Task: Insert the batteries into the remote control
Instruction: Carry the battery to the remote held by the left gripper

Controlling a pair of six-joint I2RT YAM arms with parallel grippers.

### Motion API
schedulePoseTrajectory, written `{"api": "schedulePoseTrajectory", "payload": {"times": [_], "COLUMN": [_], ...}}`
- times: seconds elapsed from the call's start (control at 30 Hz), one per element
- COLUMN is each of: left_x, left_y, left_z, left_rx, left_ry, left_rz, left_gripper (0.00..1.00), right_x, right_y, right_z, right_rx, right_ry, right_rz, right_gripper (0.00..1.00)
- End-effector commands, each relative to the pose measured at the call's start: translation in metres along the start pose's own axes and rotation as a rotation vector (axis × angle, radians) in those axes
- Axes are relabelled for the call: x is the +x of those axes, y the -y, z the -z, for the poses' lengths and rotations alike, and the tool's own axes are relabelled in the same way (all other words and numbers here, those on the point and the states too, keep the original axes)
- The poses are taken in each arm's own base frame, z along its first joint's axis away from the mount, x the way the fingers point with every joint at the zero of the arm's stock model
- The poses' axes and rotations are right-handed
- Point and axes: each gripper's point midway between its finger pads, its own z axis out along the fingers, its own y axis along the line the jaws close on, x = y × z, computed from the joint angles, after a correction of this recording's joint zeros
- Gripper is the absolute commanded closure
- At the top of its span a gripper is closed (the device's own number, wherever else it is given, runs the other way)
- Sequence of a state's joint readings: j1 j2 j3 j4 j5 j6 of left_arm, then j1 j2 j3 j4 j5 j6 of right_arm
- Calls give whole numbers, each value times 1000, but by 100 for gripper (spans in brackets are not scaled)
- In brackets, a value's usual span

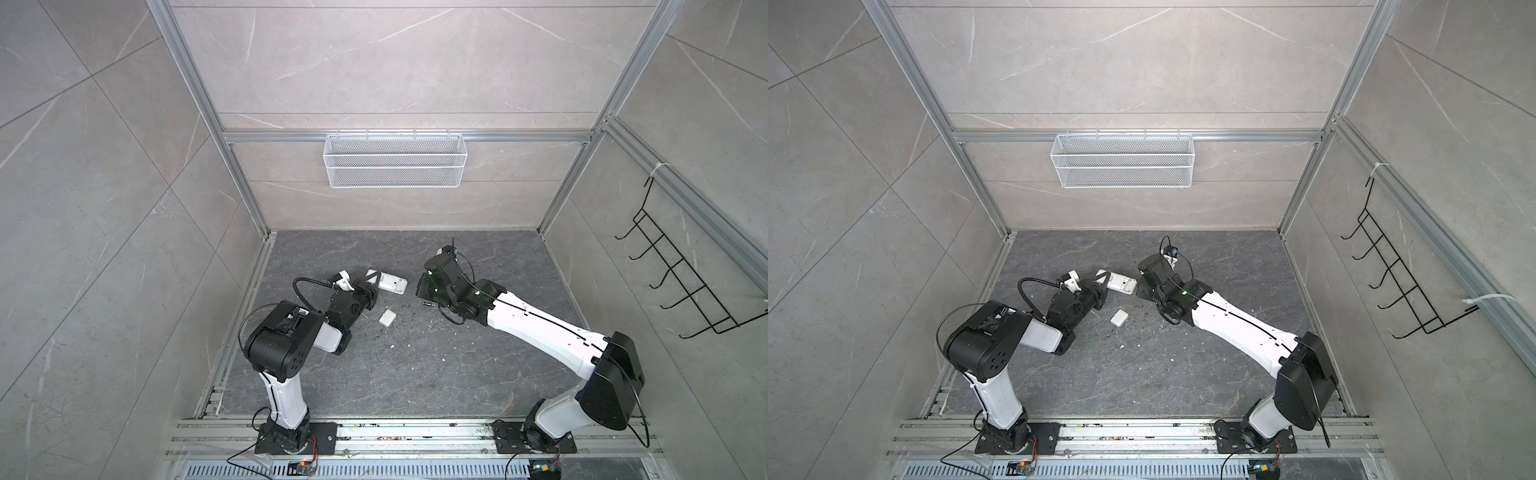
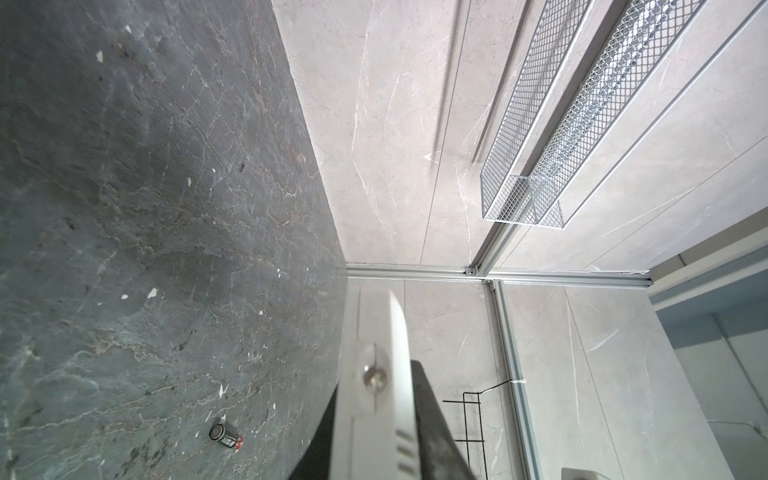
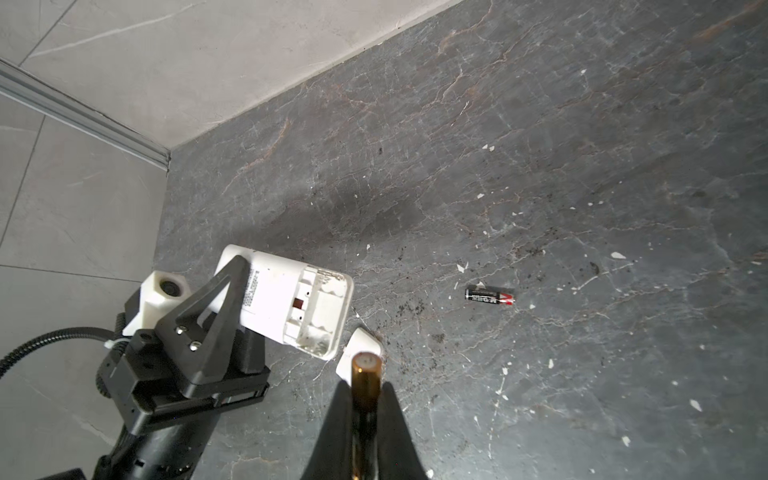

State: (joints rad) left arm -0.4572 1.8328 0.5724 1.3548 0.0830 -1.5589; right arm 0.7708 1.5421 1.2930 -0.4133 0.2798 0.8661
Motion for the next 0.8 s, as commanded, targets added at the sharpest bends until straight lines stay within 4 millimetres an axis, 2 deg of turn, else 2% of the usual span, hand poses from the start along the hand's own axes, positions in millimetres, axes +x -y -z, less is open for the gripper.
{"api": "schedulePoseTrajectory", "payload": {"times": [0.0,0.23,0.47,0.77], "left_x": [-8,-6,-2,3], "left_y": [37,34,46,55], "left_z": [-1,1,2,2], "left_rx": [114,105,132,152], "left_ry": [49,43,22,-4], "left_rz": [25,81,28,17], "left_gripper": [100,100,100,100], "right_x": [-14,-8,-6,-6], "right_y": [-20,-39,-46,-43], "right_z": [1,-15,-31,-39], "right_rx": [-39,-59,-56,-31], "right_ry": [48,19,6,21], "right_rz": [-40,-36,-40,-37], "right_gripper": [92,92,91,91]}}
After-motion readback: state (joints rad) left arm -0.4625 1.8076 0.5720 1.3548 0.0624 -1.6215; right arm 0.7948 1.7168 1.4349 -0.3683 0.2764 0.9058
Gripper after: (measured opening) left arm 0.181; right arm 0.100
